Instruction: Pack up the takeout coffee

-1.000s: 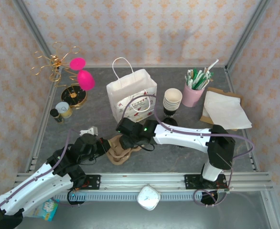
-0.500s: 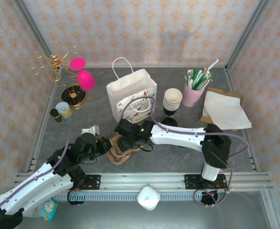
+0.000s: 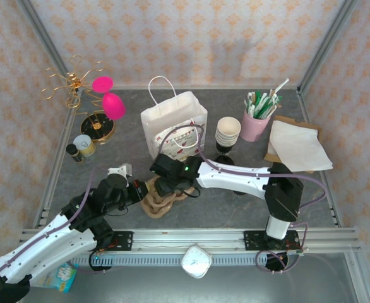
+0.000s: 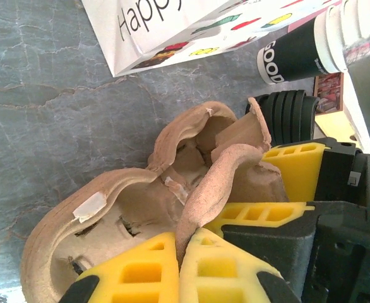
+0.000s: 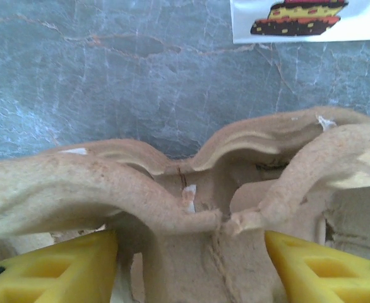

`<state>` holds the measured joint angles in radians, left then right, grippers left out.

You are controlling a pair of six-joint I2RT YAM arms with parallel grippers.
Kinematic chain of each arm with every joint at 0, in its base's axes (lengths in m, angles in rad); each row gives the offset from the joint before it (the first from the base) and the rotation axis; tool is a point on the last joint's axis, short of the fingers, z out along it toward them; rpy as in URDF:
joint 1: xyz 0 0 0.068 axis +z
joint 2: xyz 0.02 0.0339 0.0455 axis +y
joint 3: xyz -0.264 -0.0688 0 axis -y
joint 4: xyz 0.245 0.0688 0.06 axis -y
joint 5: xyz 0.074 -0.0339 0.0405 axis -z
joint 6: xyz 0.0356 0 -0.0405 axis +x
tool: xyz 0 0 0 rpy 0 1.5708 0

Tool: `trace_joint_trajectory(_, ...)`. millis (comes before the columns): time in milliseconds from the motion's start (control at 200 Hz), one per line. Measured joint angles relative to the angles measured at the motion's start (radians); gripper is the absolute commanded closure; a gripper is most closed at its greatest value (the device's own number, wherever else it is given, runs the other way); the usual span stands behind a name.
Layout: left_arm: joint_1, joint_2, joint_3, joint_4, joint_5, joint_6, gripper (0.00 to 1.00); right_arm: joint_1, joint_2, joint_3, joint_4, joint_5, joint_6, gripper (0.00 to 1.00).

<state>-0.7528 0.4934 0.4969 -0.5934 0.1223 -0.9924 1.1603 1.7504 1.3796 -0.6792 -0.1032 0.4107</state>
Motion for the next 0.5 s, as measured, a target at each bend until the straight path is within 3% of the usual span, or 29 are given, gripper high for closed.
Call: trace_joint_trajectory(500, 0.000, 0.000, 0.013, -0.008, -0.011, 0.008, 0.95, -0.006, 0.005, 0.024, -0.028, 0.018, -0.011, 0.55)
